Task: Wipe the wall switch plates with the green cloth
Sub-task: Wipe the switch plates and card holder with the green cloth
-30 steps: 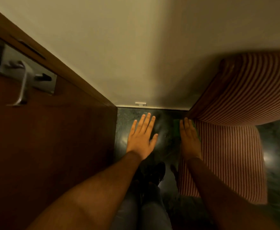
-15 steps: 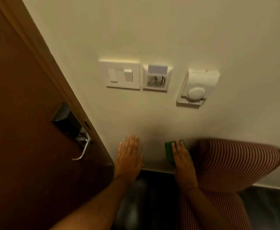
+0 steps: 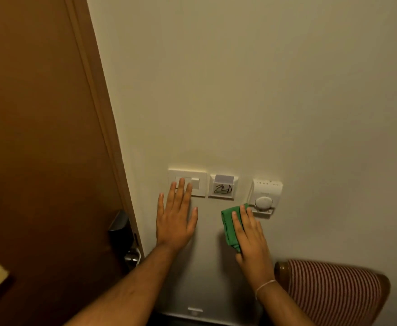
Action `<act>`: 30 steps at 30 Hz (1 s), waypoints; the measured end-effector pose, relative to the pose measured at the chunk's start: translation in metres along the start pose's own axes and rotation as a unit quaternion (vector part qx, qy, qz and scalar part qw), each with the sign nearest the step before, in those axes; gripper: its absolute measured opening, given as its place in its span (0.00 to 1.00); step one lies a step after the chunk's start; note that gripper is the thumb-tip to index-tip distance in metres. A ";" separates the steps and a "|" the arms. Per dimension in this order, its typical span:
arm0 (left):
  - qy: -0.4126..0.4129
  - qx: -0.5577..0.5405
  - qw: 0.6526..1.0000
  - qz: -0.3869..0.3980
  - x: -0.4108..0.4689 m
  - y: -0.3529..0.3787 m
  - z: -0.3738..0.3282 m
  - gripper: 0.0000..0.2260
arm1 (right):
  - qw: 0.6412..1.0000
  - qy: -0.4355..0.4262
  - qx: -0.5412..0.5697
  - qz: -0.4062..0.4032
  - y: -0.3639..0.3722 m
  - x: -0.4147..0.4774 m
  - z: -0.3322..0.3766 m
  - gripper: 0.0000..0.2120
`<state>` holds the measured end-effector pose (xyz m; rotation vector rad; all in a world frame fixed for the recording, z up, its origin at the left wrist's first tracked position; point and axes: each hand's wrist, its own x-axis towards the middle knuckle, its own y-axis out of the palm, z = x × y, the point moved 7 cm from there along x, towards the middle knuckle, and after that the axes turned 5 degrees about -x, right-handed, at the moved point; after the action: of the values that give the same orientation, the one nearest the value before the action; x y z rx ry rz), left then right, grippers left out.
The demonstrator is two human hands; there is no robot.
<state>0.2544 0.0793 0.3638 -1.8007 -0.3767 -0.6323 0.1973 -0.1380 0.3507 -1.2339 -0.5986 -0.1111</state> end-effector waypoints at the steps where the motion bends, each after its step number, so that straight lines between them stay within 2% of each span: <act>1: 0.004 -0.003 1.000 -0.017 0.013 -0.010 -0.002 0.34 | 1.000 -0.011 0.012 -0.020 -0.009 0.009 0.007 0.58; 5: 0.028 -0.020 0.997 -0.072 0.061 -0.043 -0.011 0.34 | 0.994 -0.042 0.035 -0.092 -0.033 0.039 0.025 0.49; 11: 0.075 -0.023 0.988 -0.132 0.116 -0.060 -0.029 0.32 | 0.992 -0.002 0.029 -0.121 -0.022 0.058 0.016 0.49; 15: 0.072 -0.030 0.986 -0.146 0.147 -0.060 -0.029 0.33 | 0.990 0.007 0.031 -0.139 -0.010 0.072 0.018 0.45; 22: 0.099 -0.016 0.980 -0.169 0.158 -0.041 -0.018 0.32 | 0.991 0.038 0.002 -0.132 0.029 0.082 0.003 0.47; 26: 0.105 -0.008 0.980 -0.172 0.160 -0.039 -0.016 0.30 | 0.992 0.028 0.000 -0.120 0.059 0.072 -0.008 0.51; 28: 0.105 -0.008 0.980 -0.170 0.159 -0.038 -0.015 0.29 | 0.992 0.012 0.004 -0.125 0.067 0.067 -0.010 0.46; 30: 0.107 -0.002 0.980 -0.165 0.159 -0.038 -0.016 0.28 | 0.988 0.020 0.028 -0.147 0.066 0.068 -0.011 0.36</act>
<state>0.3579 0.0668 0.4904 -1.6651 -0.5320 -1.0496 0.2845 -0.1094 0.3248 -1.0804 -0.7424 -0.3634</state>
